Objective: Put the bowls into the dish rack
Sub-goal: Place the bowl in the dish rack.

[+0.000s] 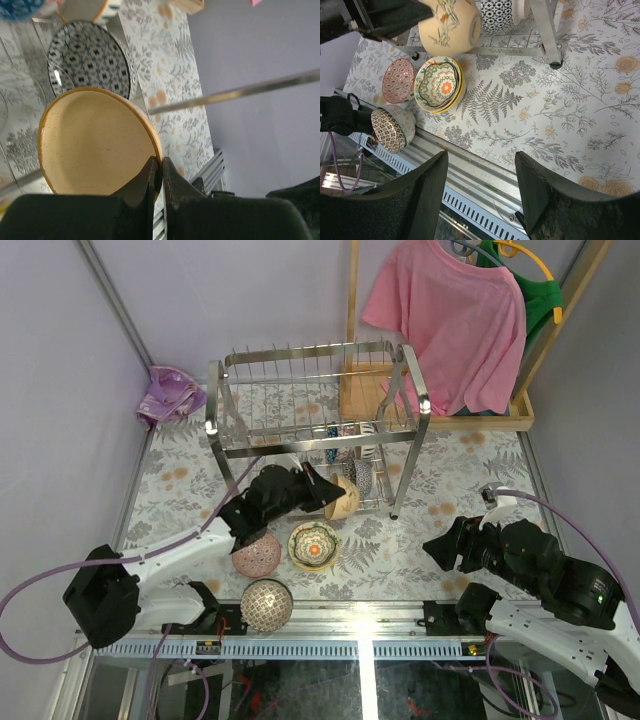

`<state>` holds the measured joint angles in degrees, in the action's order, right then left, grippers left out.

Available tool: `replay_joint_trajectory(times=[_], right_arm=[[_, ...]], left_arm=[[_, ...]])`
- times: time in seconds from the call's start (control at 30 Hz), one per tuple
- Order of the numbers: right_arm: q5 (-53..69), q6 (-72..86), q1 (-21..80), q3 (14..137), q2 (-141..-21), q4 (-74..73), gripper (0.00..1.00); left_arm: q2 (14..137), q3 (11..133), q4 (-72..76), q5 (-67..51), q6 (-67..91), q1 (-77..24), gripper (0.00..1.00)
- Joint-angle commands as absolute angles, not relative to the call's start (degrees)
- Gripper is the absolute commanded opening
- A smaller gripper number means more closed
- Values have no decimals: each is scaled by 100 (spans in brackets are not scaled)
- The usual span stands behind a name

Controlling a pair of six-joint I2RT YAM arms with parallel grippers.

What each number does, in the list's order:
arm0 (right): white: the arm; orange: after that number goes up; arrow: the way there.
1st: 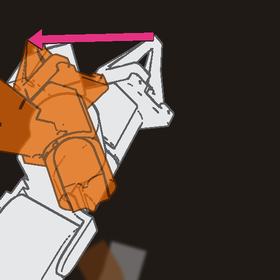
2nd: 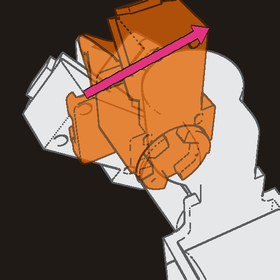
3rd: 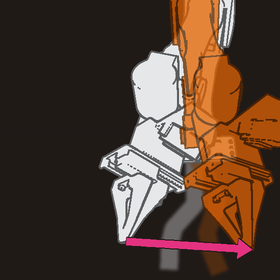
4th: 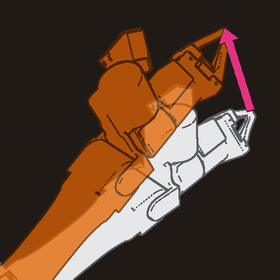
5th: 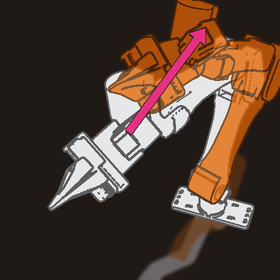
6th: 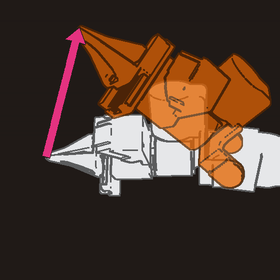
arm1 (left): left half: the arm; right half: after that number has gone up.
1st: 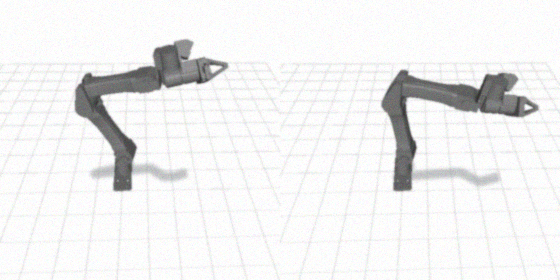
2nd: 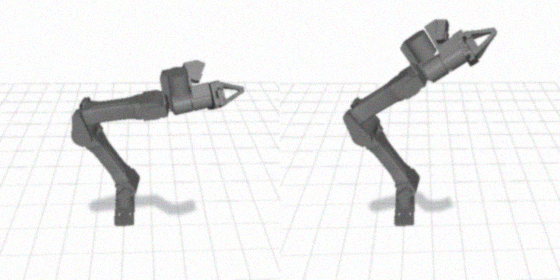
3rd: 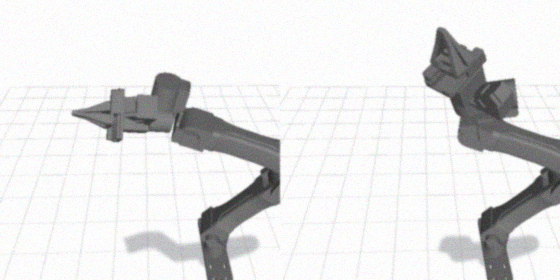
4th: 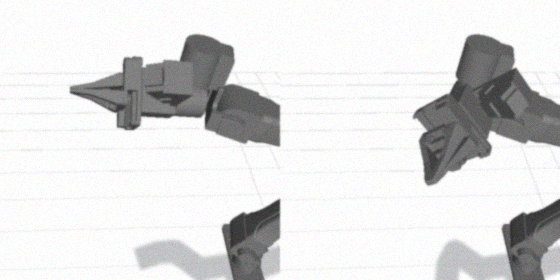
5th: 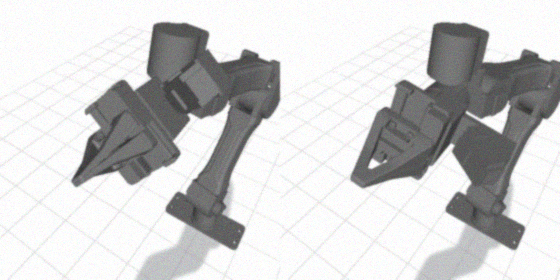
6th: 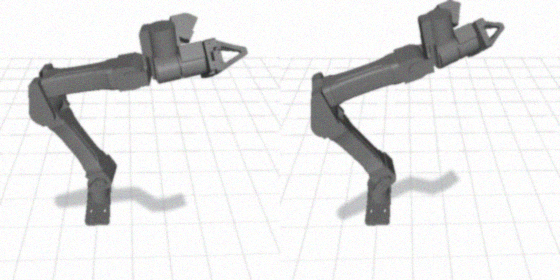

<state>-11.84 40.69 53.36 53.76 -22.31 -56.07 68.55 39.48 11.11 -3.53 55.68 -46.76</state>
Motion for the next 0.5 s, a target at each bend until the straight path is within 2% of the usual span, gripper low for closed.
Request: replay_joint_trajectory(times=[0.0, 0.23, 0.47], right_arm=[[-910, 3939, 5350, 5381, -2180, -5630, 63], [-910, 3908, 5348, 5355, -2163, -5629, 63], [-935, 3869, 5349, 5366, -2156, -5678, 63]], left_arm=[[6902, 4301, 1795, -1696, 5933, -4252, 0], [7110, 4685, 1572, -1506, 5717, -3969, 0], [7549, 4746, 1999, -1639, 5679, -3582, 0]])
